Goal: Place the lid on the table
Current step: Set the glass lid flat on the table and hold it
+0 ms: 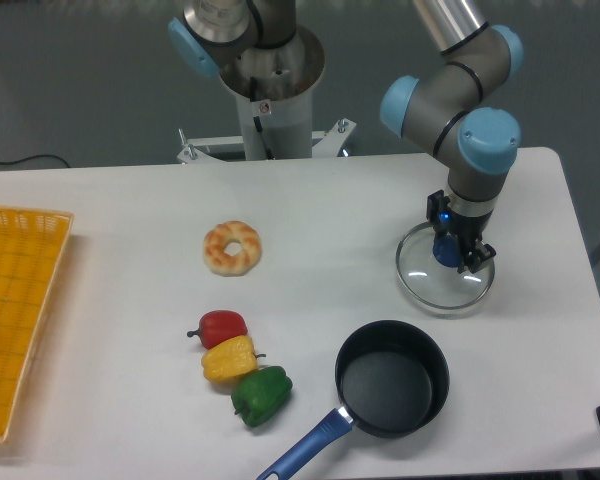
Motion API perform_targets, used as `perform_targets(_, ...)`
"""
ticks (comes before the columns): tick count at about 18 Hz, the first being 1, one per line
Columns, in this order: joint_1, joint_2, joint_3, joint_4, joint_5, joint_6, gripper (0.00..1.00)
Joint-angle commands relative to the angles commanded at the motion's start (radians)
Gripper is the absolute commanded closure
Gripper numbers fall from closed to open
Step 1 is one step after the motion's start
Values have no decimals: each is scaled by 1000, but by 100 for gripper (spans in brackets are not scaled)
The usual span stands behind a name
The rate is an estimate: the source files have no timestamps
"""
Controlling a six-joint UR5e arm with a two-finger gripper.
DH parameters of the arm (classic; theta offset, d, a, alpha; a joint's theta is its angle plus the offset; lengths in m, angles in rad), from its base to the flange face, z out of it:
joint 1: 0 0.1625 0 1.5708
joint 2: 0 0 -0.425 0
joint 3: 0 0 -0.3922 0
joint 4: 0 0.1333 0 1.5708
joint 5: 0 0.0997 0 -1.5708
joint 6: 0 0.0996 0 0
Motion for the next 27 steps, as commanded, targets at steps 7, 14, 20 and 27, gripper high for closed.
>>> perform_targets(7, 0, -6, 0, 8, 2, 0, 51)
perform_targets(14, 2, -17, 0, 12, 2, -2, 51)
perform_targets(20, 2, -23, 0, 12, 2, -3, 51)
perform_targets(27, 2, -23, 0, 12, 2, -5, 51)
